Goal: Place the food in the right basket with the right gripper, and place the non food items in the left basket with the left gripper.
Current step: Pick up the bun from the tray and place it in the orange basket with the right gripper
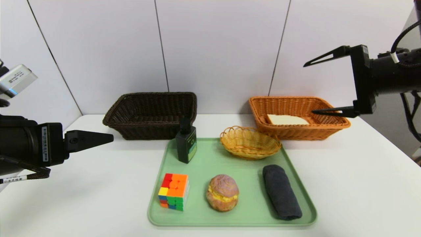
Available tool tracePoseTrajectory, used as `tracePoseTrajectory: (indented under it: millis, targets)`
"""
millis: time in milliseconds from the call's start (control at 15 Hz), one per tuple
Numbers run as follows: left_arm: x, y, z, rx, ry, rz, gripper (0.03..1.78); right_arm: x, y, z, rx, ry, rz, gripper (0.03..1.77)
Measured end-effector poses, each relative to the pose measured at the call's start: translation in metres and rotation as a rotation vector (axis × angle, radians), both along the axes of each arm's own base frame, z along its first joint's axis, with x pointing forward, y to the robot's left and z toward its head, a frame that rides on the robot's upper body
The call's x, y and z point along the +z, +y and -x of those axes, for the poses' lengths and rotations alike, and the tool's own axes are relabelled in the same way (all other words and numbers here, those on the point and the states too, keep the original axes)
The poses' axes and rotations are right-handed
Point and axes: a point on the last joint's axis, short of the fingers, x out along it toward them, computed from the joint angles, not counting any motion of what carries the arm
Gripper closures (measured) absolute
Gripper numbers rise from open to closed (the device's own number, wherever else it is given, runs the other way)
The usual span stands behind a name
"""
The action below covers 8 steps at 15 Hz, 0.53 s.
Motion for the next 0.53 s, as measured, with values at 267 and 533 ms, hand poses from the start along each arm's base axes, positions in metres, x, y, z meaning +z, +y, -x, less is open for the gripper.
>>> tracePoseTrajectory:
  millis: [267,533]
  targets:
    - [-0.003,0.002,0.005,0.001,0.001,0.000,0.12,-0.009,0.047,0.050,0.280,0.043,0.259,0.16]
    - [-0.003,0.004,0.014,0.001,-0.005,0.002,0.12,-0.026,0.089,0.064,0.439,-0.012,0.543,0.13]
